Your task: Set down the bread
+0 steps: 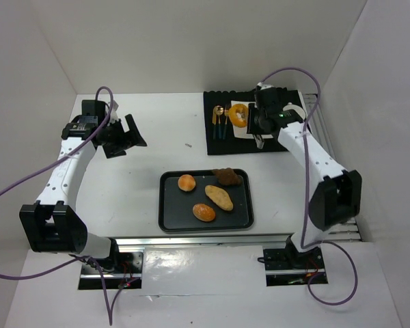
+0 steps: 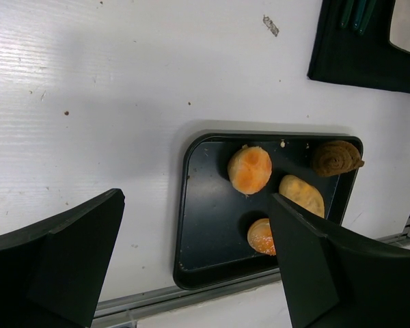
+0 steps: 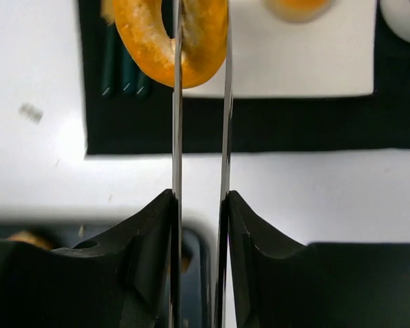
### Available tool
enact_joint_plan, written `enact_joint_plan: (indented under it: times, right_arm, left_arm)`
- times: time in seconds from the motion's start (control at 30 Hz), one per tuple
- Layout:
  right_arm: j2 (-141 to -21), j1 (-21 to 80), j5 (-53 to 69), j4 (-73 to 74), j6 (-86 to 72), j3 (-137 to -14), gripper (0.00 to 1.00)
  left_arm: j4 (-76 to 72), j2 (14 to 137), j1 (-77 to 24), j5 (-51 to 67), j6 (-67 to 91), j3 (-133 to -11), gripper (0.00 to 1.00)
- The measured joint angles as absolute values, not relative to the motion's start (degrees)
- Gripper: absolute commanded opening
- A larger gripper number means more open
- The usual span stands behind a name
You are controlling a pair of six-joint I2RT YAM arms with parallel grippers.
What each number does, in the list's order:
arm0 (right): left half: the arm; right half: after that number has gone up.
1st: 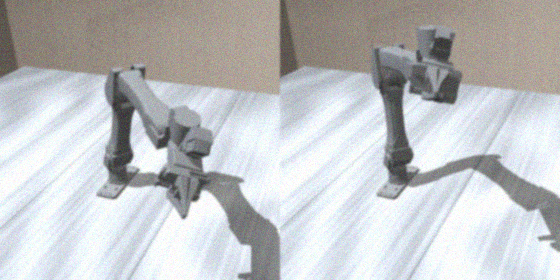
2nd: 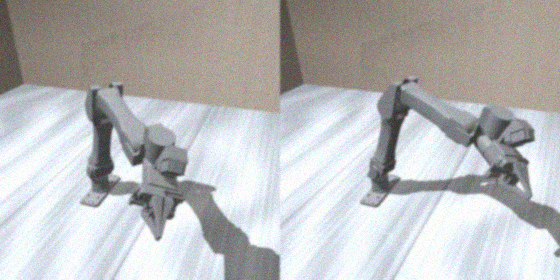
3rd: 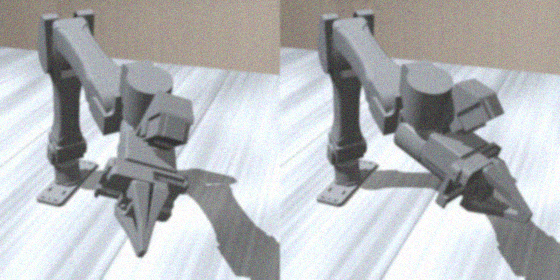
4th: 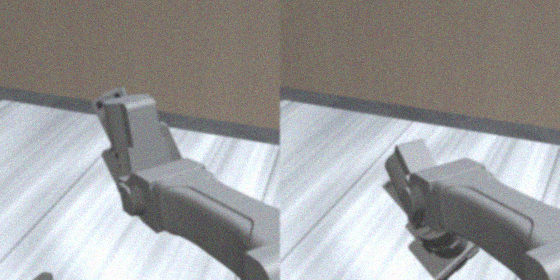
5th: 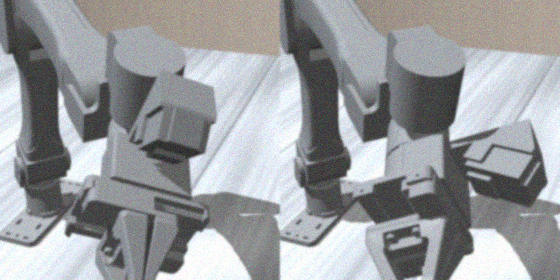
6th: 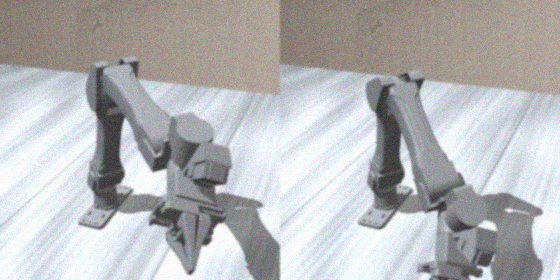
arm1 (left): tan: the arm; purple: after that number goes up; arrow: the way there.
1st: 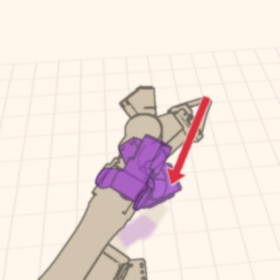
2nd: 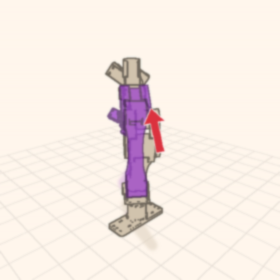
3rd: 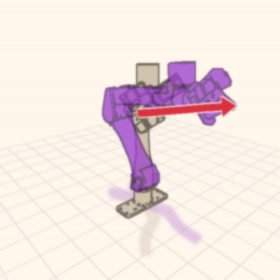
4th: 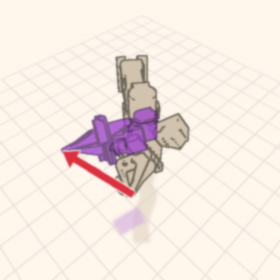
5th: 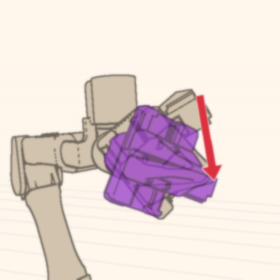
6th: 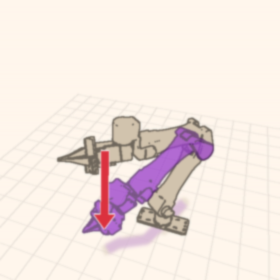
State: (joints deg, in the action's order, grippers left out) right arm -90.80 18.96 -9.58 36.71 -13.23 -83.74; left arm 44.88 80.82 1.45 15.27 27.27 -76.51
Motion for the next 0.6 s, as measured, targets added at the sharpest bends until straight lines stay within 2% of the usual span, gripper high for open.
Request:
enact_joint_plan:
  times: [0.17, 0.27, 0.3, 0.4, 0.6]
  right_arm:
    - [-102.3, 12.6, -8.8, 30.6, -15.2, -87.1, 0.42]
    - [-108.1, 10.8, -7.9, 29.0, -16.1, -89.0, 0.47]
    - [-109.3, 10.7, -7.7, 28.9, -16.3, -89.3, 0.52]
    - [-110.5, 11.0, -6.8, 28.5, -16.9, -89.4, 0.59]
    - [-109.0, 11.4, -6.5, 27.5, -17.1, -89.5, 0.65]
  left_arm:
    - [44.9, 81.3, 1.5, 15.3, 27.3, -76.5, 1.00]
    - [44.9, 81.6, 1.5, 15.3, 27.3, -76.5, 1.00]
    - [44.9, 81.6, 1.5, 15.3, 27.3, -76.5, 1.00]
    - [44.9, 81.6, 1.5, 15.3, 27.3, -76.5, 1.00]
    - [44.9, 81.6, 1.5, 15.3, 27.3, -76.5, 1.00]
